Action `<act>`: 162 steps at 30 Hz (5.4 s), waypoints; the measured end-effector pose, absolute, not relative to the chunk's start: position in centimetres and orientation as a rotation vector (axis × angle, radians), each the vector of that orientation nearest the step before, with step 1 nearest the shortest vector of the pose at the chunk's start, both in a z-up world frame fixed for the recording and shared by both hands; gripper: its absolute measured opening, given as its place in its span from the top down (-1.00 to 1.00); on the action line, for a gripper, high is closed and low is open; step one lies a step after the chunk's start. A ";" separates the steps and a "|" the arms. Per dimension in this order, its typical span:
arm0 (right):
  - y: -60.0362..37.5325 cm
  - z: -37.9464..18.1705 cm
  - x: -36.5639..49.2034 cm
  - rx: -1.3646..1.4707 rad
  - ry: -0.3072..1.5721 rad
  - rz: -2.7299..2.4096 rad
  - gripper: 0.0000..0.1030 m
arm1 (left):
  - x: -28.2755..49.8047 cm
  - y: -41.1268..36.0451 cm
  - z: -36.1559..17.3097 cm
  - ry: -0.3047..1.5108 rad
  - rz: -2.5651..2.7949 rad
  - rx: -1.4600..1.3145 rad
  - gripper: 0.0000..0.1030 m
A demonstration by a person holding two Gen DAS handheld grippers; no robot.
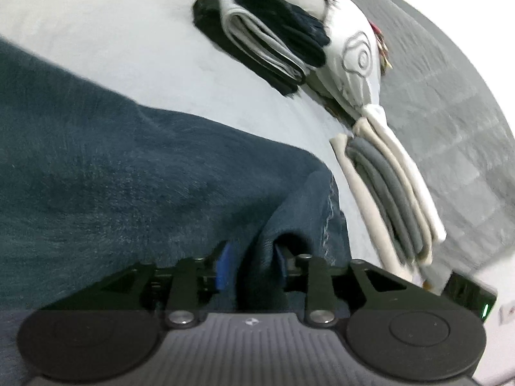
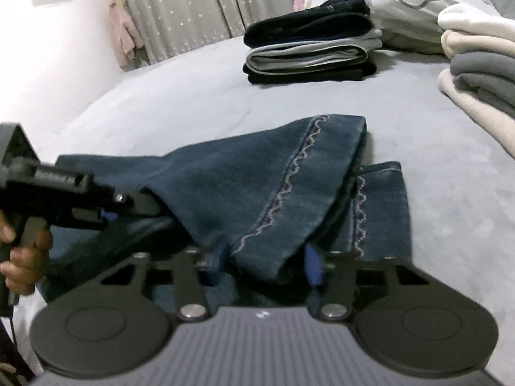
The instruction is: Fold clothes
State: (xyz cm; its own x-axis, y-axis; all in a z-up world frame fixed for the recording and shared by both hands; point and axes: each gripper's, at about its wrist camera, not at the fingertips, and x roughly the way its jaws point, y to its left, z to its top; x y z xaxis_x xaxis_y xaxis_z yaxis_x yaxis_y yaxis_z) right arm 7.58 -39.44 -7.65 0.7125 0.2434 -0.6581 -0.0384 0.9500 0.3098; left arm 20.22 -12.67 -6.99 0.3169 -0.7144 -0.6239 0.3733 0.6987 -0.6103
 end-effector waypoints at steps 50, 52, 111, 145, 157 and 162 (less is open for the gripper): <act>-44.8 -2.2 -1.4 0.443 0.735 -0.103 0.57 | 5.5 -12.0 -1.2 0.614 -0.929 0.442 0.92; -44.4 -1.9 -1.5 0.421 0.742 -0.107 0.57 | 5.1 -12.2 -1.3 0.617 -0.941 0.463 0.92; -45.7 -6.9 3.1 0.293 0.551 0.138 0.53 | 19.1 -29.5 -3.6 1.099 -1.006 -0.091 0.07; -45.8 -7.1 9.0 -0.036 0.637 0.190 -0.39 | 11.2 -24.0 1.7 0.815 -0.871 -0.072 0.85; -45.3 -7.9 13.3 -0.036 0.610 0.124 -0.38 | 8.6 -22.5 5.1 0.740 -0.926 -0.137 0.85; -42.8 -7.3 12.9 -0.096 0.601 0.350 -0.47 | 8.3 -21.6 5.3 0.761 -0.943 -0.167 0.85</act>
